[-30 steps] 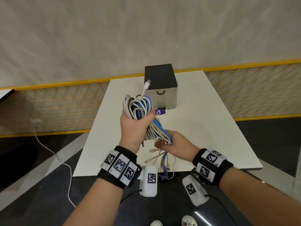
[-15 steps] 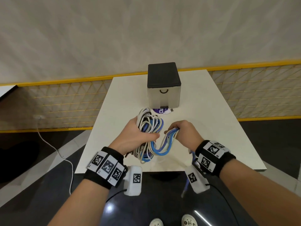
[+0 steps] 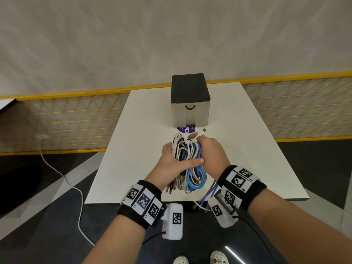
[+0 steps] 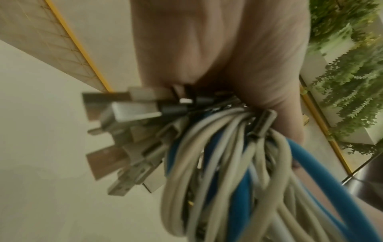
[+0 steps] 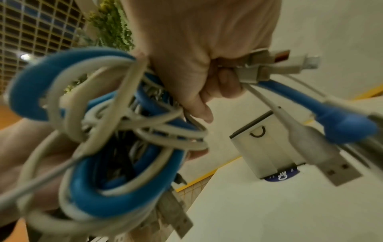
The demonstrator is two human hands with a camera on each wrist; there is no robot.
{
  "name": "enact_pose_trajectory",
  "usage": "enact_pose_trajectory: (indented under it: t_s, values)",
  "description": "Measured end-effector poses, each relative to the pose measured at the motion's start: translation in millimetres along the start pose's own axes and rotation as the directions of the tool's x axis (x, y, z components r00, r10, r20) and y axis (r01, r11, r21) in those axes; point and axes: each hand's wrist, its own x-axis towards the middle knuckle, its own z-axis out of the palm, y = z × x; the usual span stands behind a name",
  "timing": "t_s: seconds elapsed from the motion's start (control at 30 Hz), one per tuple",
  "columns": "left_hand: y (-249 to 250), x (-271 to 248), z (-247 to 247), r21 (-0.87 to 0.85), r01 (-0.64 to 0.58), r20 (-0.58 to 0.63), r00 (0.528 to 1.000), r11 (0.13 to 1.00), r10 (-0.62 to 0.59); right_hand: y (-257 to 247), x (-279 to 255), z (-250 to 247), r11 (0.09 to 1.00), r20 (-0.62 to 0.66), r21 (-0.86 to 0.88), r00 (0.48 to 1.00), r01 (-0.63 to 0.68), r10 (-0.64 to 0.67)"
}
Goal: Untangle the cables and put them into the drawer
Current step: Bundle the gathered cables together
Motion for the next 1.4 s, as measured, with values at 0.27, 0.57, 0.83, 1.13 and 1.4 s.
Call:
enact_pose_trajectory:
  t_s: [0.27, 0.57, 0.83, 1.13, 1.4]
  values:
    - [0.8, -0.2, -0.9, 0.067, -0.090, 0.077, 0.993, 0.994, 0.085, 2.9, -2.0, -5.5, 0.872, 0.177, 0.488, 0.974, 0.039, -0.142]
    - [-3.7, 3.5, -11.9, 0.062, -0.189, -0.040, 0.981, 0.980, 0.192, 37.9, -25.9, -12.5, 0.928, 0.305, 0.352, 0.952, -0.125, 0.013]
    - [-5.8, 8.9, -6.8, 0.062, -0.286, -0.165, 0.942, 0.956, 0.293, 11.0, -24.0, -4.7, 0.888, 0.187, 0.436, 0.980, -0.147, 0.071]
    - [-3.8, 12.7, -10.8, -0.066, -0.239, -0.139, 0.964, 0.969, 0.228, -1.6, -16.4, 3.8, 0.895, 0.165, 0.439, 0.986, -0.080, 0.007]
    - [1.5, 17.3, 2.9, -0.275, -0.170, -0.237, 0.966, 0.946, 0.104, -12.7, -17.4, 2.9, 0.928, 0.190, 0.372, 0.981, -0.024, -0.050]
